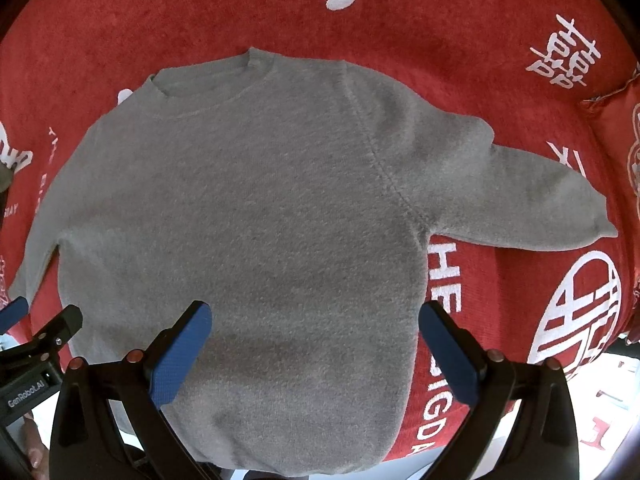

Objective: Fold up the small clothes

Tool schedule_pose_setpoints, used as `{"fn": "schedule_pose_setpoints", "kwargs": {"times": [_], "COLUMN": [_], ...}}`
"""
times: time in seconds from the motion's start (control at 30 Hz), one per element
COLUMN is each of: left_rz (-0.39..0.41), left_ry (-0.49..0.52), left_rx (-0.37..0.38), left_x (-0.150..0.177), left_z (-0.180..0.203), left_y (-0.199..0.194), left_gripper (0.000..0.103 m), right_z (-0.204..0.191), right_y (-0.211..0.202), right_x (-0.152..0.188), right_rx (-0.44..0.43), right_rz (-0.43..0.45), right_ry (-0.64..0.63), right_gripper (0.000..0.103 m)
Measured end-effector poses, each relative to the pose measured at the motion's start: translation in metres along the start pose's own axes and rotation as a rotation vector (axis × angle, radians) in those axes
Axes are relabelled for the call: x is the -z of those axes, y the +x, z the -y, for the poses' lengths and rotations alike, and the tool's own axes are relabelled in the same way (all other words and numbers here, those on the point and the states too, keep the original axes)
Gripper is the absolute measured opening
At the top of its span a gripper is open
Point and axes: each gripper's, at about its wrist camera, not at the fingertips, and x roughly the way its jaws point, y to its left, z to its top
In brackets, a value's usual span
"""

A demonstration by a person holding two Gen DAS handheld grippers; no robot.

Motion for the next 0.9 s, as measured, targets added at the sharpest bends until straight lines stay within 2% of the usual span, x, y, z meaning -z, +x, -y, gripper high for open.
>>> {"fn": "schedule_pose_setpoints", "kwargs": {"times": [0.9], "left_rz": [0.007], "left_ry": [0.004], "left_rx": [-0.009], "left_x": [0.0042], "left_z": [-0.0001], "left_y": [-0.0046], "left_gripper": [0.103], "right_z": [-0.0012], "right_y": [-0.0034], "right_x": [0.0006], "right_rx": [0.009], "right_rz": [-0.007], "right_ry": [-0.022], "right_gripper": [0.103]}}
